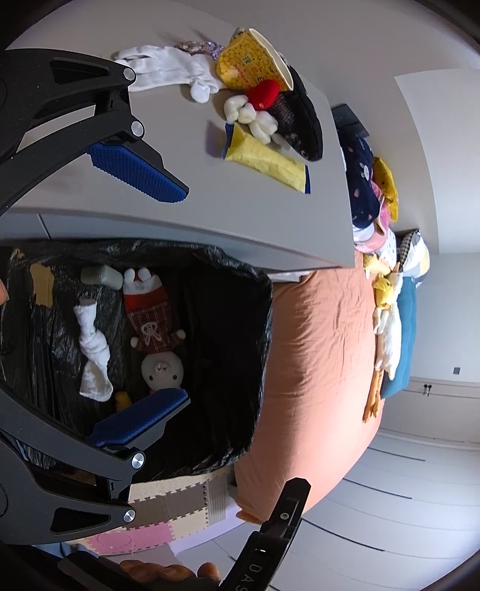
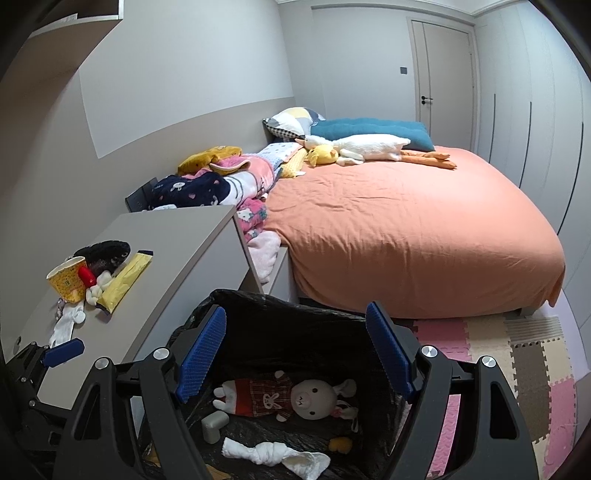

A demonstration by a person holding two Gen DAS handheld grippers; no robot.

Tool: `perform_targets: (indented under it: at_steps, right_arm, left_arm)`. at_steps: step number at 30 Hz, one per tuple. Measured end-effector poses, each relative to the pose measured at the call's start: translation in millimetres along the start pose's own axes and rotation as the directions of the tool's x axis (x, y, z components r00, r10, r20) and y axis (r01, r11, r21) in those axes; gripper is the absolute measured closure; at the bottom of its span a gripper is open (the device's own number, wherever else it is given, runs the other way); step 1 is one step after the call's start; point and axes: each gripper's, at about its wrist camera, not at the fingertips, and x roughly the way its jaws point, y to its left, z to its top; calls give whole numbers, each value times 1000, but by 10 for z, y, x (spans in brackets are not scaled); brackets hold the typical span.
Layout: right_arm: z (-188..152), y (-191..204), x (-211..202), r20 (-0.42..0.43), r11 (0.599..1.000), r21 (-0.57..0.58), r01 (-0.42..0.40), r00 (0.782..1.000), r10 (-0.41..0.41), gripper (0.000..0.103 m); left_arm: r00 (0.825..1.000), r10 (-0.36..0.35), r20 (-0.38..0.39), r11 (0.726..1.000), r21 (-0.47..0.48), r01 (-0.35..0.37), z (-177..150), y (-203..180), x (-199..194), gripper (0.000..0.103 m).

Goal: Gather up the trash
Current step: 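Move both open tools back toward the desk items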

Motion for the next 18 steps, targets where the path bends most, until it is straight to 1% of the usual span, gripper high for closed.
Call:
perform_targets:
  at_steps: [13, 18]
  right_arm:
    - [66, 444, 276, -38, 998, -45, -51, 998, 49, 25]
    - [75, 667, 376, -51, 994, -65, -83, 996, 80, 25]
  left_arm:
    - [998, 61, 5, 997, -48, -61, 6, 417, -73, 6]
    - [996, 92, 0, 992, -87, -91, -27, 656, -98, 6]
